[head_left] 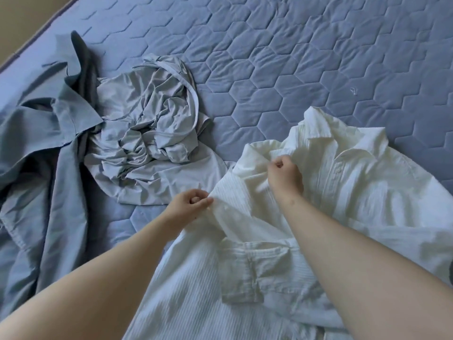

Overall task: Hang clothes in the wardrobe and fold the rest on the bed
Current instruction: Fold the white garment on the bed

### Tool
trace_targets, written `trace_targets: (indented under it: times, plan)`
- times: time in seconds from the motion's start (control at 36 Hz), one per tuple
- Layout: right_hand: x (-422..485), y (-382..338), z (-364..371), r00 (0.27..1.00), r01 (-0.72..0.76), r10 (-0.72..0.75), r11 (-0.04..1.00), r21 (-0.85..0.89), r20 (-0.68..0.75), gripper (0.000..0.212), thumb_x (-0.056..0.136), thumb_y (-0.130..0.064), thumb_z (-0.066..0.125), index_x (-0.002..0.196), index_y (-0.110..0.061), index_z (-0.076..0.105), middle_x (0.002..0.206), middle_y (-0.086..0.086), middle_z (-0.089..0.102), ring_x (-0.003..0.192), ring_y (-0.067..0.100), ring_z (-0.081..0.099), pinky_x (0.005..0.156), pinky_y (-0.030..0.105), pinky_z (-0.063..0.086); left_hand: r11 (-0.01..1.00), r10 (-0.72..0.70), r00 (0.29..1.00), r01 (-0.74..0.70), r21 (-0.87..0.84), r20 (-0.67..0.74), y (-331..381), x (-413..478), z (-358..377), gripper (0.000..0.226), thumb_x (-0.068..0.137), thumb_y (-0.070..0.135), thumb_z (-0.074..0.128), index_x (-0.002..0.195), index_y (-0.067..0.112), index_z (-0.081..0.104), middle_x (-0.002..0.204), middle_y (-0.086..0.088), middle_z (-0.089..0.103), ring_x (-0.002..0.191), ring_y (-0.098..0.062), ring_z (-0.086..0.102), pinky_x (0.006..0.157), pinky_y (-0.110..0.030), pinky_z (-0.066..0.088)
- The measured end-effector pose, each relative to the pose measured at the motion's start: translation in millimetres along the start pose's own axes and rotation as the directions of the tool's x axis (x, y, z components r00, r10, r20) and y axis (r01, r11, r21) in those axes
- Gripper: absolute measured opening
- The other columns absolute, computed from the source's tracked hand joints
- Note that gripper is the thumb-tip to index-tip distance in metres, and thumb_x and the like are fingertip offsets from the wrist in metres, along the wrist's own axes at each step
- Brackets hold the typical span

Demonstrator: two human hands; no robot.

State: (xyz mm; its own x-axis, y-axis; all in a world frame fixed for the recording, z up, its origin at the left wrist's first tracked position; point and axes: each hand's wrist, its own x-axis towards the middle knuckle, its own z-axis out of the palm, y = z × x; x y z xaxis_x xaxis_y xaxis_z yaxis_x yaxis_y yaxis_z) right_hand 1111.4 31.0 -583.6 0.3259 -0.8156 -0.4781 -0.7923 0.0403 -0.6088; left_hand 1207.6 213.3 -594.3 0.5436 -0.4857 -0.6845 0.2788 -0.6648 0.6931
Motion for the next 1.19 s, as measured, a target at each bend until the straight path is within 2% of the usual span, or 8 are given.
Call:
trace_targets:
  times: [0.14,0.36,0.53,0.64,0.75,0.86,1.06,1.19]
  plan:
    - [8.9,-29.2,12.2,0.983,0.138,-0.126,0.987,-0.082,0.131,0.018,0.089,-0.038,0.053,0.084,-0.022,0.05,0.095,0.0,0.058,0.102,0.029,0.056,0.091,0.035,0.043,0.976,-0.015,0.975,-0.033,0.213,0.221,-4.3,0.2,-7.6,0.037,0.075,0.009,0.077,0.106,0.021,0.062,0.09,0.0,0.067,0.077,-0.009,0.062,0.069,-0.017,0.05]
    - [31.8,-38.2,9.3,0.988,0.082,-0.075,0.996,0.046,-0.134,0.023,0.096,-0.024,0.044,0.079,-0.012,0.052,0.083,0.007,0.053,0.081,0.027,0.046,0.076,0.031,0.038,0.984,0.022,0.984,0.01,0.18,-0.174,-16.6,6.4,-29.7,0.021,0.077,0.004,0.072,0.067,0.019,0.062,0.041,0.015,0.052,0.039,0.0,0.047,0.041,-0.012,0.036]
    - [18.9,-15.4,9.0,0.997,0.063,-0.059,0.996,0.067,-0.06,0.022,0.095,-0.025,0.041,0.104,-0.018,0.061,0.11,0.004,0.064,0.104,0.029,0.056,0.09,0.036,0.044,0.943,-0.105,0.927,0.208,0.259,-0.361,-13.6,11.7,-18.9,0.013,0.082,0.004,0.053,0.086,0.014,0.061,0.091,-0.005,0.063,0.087,-0.028,0.059,0.068,-0.031,0.049]
    - [-2.7,22.0,-12.1,0.982,0.036,-0.04,0.999,-0.025,-0.185,0.022,0.094,-0.024,0.045,0.11,-0.017,0.058,0.115,0.004,0.064,0.108,0.03,0.055,0.094,0.039,0.041,0.86,0.228,0.826,0.078,0.504,-0.516,5.7,-6.3,12.3,0.029,0.083,0.0,0.047,0.108,0.01,0.058,0.117,-0.011,0.052,0.111,-0.03,0.046,0.086,-0.033,0.035]
    - [-30.2,67.9,-37.7,0.959,-0.082,0.06,0.994,-0.068,-0.277,0.023,0.092,-0.018,0.048,0.111,-0.013,0.06,0.117,0.01,0.063,0.112,0.034,0.052,0.094,0.04,0.039,0.749,0.45,0.887,-0.312,0.585,-0.102,17.2,-29.3,64.0,0.026,0.087,0.023,0.058,0.112,0.015,0.059,0.115,-0.004,0.053,0.112,-0.023,0.047,0.09,-0.031,0.036]
    - [-61.9,109.1,-60.7,0.936,-0.164,0.112,0.977,-0.134,-0.334,0.024,0.092,-0.015,0.049,0.113,-0.011,0.06,0.119,0.013,0.059,0.113,0.035,0.047,0.091,0.038,0.033,0.384,0.244,0.875,-0.482,0.787,0.417,19.4,-40.1,102.5,0.055,0.085,0.06,0.05,0.132,0.031,0.043,0.137,0.01,0.043,0.126,-0.016,0.037,0.101,-0.033,0.025]
    - [-109.3,155.7,-85.7,0.928,-0.271,0.197,0.94,-0.209,-0.318,0.03,0.09,-0.016,0.051,0.119,-0.012,0.059,0.126,0.013,0.054,0.117,0.034,0.043,0.094,0.038,0.031,0.332,0.296,0.91,-0.384,0.861,0.292,20.6,-46.6,124.3,0.03,0.094,0.034,0.046,0.122,0.027,0.053,0.122,0.006,0.057,0.114,-0.017,0.048,0.091,-0.032,0.028]
    - [-137.6,175.4,-89.0,0.955,-0.198,0.113,0.931,-0.308,-0.272,0.036,0.089,-0.017,0.055,0.125,-0.016,0.056,0.134,0.006,0.049,0.122,0.028,0.04,0.098,0.039,0.027,0.271,0.343,0.913,-0.319,0.908,0.219,16.0,-59.8,121.5,0.066,0.09,0.02,0.052,0.146,0.033,0.018,0.152,0.003,0.019,0.138,-0.022,0.02,0.108,-0.037,0.022]
